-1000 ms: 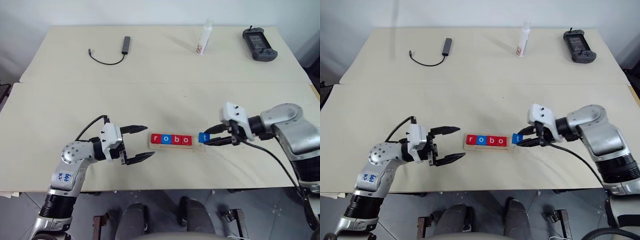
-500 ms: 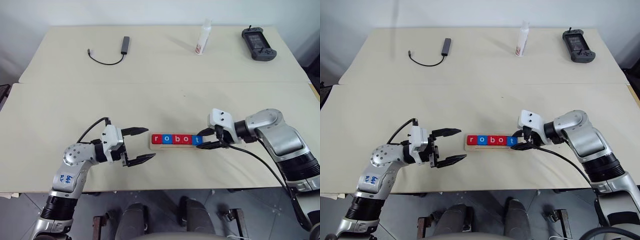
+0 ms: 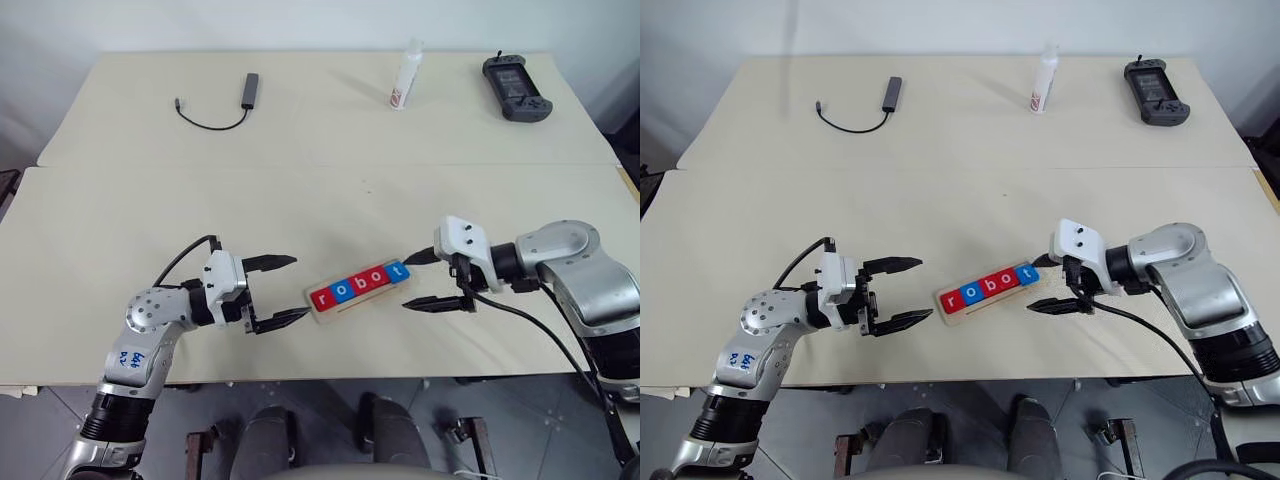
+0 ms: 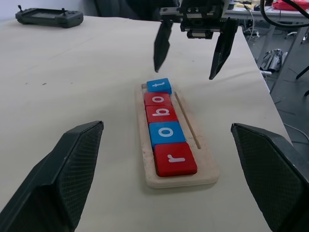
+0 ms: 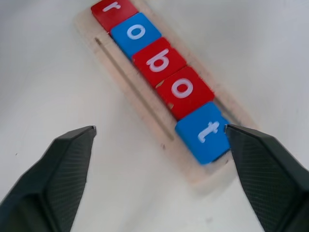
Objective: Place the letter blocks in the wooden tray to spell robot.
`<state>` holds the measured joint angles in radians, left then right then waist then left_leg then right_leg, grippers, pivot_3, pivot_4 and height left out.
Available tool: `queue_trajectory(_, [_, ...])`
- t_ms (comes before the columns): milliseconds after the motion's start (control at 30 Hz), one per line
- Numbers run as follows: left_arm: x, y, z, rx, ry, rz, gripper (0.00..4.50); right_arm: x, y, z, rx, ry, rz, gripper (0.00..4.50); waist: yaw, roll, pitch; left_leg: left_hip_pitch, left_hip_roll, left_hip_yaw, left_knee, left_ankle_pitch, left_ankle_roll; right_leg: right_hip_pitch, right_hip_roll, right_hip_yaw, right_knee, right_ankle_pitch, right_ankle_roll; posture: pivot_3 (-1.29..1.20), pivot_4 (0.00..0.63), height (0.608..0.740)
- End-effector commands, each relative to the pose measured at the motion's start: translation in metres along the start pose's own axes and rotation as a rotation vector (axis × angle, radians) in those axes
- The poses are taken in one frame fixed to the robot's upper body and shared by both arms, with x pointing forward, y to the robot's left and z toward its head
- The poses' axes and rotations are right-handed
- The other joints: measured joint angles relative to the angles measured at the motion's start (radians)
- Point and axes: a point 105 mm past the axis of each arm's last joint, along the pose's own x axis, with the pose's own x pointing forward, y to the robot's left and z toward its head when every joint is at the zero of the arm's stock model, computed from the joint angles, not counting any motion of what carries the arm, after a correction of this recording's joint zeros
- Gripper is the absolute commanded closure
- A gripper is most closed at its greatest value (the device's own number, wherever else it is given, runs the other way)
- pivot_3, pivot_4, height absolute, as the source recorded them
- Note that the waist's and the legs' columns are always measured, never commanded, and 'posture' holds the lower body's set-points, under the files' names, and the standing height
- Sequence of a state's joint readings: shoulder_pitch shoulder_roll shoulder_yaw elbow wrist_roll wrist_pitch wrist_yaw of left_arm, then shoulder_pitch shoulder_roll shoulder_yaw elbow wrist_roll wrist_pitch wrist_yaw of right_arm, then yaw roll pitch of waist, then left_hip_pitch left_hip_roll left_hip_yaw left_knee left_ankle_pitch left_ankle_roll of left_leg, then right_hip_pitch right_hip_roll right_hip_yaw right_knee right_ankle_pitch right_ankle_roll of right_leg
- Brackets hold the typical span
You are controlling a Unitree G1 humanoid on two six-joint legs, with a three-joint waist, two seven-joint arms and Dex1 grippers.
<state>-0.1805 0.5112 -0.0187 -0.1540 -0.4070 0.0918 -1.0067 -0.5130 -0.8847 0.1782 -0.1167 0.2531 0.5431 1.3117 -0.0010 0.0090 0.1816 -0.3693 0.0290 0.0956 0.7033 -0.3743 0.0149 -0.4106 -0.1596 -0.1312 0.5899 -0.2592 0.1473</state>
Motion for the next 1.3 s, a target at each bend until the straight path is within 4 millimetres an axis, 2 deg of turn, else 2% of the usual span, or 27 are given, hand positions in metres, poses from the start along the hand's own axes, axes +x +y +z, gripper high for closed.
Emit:
queue_trajectory(33, [0.002,-0.001,0.007,0.028,-0.025,-0.01,0.0,-0.009,-0.002,0.002,-0.02,-0.007,-0.028,1.3,0.0,0.0,0.0,0.0,0.0,0.0,0.0,0.0,0.0,0.0,0.0,0.0,0.0,0.0,0.0,0.0,0.15,0.74])
queue_trajectory(167, [0.004,0.0,0.008,0.032,-0.027,-0.012,0.0,-0.003,-0.009,-0.007,-0.008,0.019,-0.052,2.74,0.0,0.0,0.0,0.0,0.0,0.0,0.0,0.0,0.0,0.0,0.0,0.0,0.0,0.0,0.0,0.0,0.15,0.74])
queue_trajectory(333, [0.002,0.002,0.008,0.037,-0.023,-0.007,0.0,0.006,-0.014,-0.003,-0.006,0.011,-0.056,4.47,-0.001,0.0,0.0,0.0,0.0,0.0,0.0,0.0,0.0,0.0,0.0,0.0,0.0,0.0,0.0,0.0,0.15,0.74])
queue_trajectory(733, [0.002,0.002,0.008,0.038,-0.021,0.008,0.0,0.018,-0.023,0.0,0.004,0.016,-0.096,4.47,-0.001,0.0,0.0,0.0,0.0,0.0,0.0,0.0,0.0,0.0,0.0,0.0,0.0,0.0,0.0,0.0,0.15,0.74])
queue_trajectory(800, [0.003,0.003,0.008,0.039,-0.022,0.01,0.0,0.017,-0.021,0.0,0.001,0.02,-0.094,4.47,0.0,0.0,0.0,0.0,0.0,0.0,0.0,0.0,0.0,0.0,0.0,0.0,0.0,0.0,0.0,0.0,0.15,0.74])
queue_trajectory(900, [0.002,0.003,0.008,0.041,-0.023,0.013,0.0,0.008,-0.017,0.01,0.0,-0.013,-0.057,4.47,0.0,0.0,0.0,0.0,0.0,0.0,0.0,0.0,0.0,0.0,0.0,0.0,0.0,0.0,0.0,0.0,0.15,0.74])
queue_trajectory(1033, [0.001,0.003,0.008,0.04,-0.019,0.015,0.0,-0.001,-0.038,0.022,-0.037,-0.041,-0.129,4.47,-0.002,0.0,0.0,0.0,0.0,0.0,0.0,0.0,0.0,0.0,0.0,0.0,0.0,0.0,0.0,0.0,0.15,0.74])
queue_trajectory(1133, [-0.001,0.003,0.007,0.042,-0.015,0.023,0.0,0.01,-0.067,0.024,-0.066,-0.061,-0.224,4.47,-0.007,0.0,0.0,0.001,0.0,0.001,0.0,0.0,0.0,0.0,0.0,0.0,0.001,0.0,0.0,0.0,0.15,0.74])
queue_trajectory(1300, [-0.004,0.003,0.007,0.042,-0.008,0.035,0.0,0.03,-0.078,0.023,-0.095,-0.067,-0.201,4.47,-0.01,0.0,0.0,0.0,0.0,0.001,-0.001,0.0,-0.001,-0.001,0.0,0.0,0.0,0.0,0.0,0.0,0.15,0.74])
